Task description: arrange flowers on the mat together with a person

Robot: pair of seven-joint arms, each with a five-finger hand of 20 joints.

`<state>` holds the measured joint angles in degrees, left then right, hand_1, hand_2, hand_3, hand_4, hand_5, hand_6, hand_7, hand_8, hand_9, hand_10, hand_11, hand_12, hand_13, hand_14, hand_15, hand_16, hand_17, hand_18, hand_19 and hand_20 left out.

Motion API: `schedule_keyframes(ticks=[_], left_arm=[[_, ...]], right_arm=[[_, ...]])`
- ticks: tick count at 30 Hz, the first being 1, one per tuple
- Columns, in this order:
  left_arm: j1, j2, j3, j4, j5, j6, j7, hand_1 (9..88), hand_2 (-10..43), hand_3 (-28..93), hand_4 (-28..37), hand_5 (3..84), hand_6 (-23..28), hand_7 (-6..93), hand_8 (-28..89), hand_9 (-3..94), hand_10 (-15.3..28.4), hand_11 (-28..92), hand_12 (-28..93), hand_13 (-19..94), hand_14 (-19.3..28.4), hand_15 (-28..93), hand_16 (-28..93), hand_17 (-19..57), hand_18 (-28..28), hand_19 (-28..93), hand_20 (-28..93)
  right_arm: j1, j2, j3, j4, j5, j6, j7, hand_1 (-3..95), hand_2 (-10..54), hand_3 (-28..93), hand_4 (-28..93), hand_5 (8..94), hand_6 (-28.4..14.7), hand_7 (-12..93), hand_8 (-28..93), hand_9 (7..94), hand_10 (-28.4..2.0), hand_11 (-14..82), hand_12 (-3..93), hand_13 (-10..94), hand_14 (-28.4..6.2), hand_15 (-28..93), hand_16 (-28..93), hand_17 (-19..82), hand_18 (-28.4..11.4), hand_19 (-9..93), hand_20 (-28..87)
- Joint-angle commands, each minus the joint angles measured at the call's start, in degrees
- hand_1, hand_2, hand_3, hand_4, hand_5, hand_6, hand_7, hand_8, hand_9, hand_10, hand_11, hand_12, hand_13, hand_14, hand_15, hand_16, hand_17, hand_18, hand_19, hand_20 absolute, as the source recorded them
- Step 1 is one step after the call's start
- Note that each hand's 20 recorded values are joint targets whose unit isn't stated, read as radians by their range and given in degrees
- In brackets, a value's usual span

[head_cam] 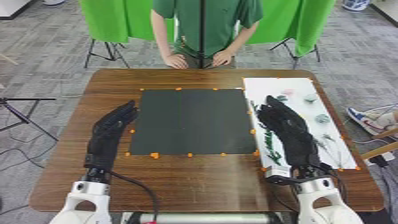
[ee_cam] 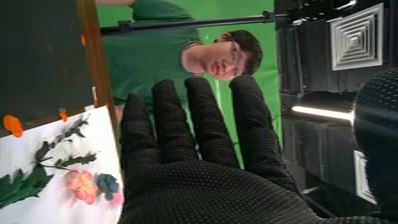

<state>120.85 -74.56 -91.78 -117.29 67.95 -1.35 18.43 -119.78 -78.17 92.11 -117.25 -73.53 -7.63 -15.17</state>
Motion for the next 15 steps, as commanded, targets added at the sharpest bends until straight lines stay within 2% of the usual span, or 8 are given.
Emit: schedule_keyframes(ticks=[1,3,9,14,15], left_arm=[[0.1,-0.02,-0.15,0.46,-0.23,0.04,0.02,26.1,-9.5,64,-17.4,43.9,2.8,11.6,-5,41.5,11.8,11,15,30,15.3,8,4,3.5,11.8,5,18],[-0.3,0.18,-0.14,0.44,-0.09,-0.13,0.22,26.0,-9.5,64,-17.4,43.9,3.0,11.4,-5,41.5,11.8,10,15,30,15.3,8,4,3.4,11.8,5,18],[1.0,-0.19,-0.44,0.07,-0.18,-0.23,-0.26,26.0,-9.5,64,-17.5,44.0,3.0,11.2,-5,41.5,11.7,11,15,30,15.3,8,4,3.3,11.8,4,18],[-0.1,-0.25,-0.15,0.34,0.34,-1.36,-0.35,25.9,-9.5,64,-17.4,43.9,3.0,11.1,-5,41.4,11.7,10,15,30,15.3,8,5,3.1,11.9,4,18],[0.2,-0.32,-0.24,0.19,0.45,-1.18,-0.20,25.9,-9.5,64,-17.4,43.9,3.0,11.1,-5,41.4,11.7,10,15,30,15.3,8,5,3.1,11.9,4,18]], right_arm=[[0.8,0.2,-0.7,0.2,0.4,0.6,0.3,13.3,-4.5,79,-17,38.5,-1.9,11,-9,40.5,-15.0,4.2,12.0,31,-14.6,9,17,16,-13.9,6,25],[1.1,0.5,-1.0,0.2,0.3,0.2,0.2,13.4,-4.1,79,-17,38.7,-2.1,11,-9,40.6,-15.0,4.2,12.0,31,-14.6,9,17,16,-13.9,6,25],[0.7,0.2,-1.4,0.1,0.0,-0.5,0.5,13.2,-3.9,79,-17,39.0,-2.1,11,-9,40.9,-15.1,4.3,12.1,31,-14.6,9,17,16,-13.9,6,25],[-0.1,0.6,-0.7,-0.2,0.2,0.1,0.5,13.1,-3.4,79,-17,39.3,-2.1,11,-9,41.3,-15.1,4.3,12.1,32,-14.6,9,17,16,-14.0,7,25],[0.1,0.8,-0.7,0.0,0.4,-0.3,0.7,13.0,-3.4,79,-17,39.3,-2.1,11,-9,41.4,-15.1,4.4,12.1,32,-14.6,9,17,16,-14.0,7,25]])
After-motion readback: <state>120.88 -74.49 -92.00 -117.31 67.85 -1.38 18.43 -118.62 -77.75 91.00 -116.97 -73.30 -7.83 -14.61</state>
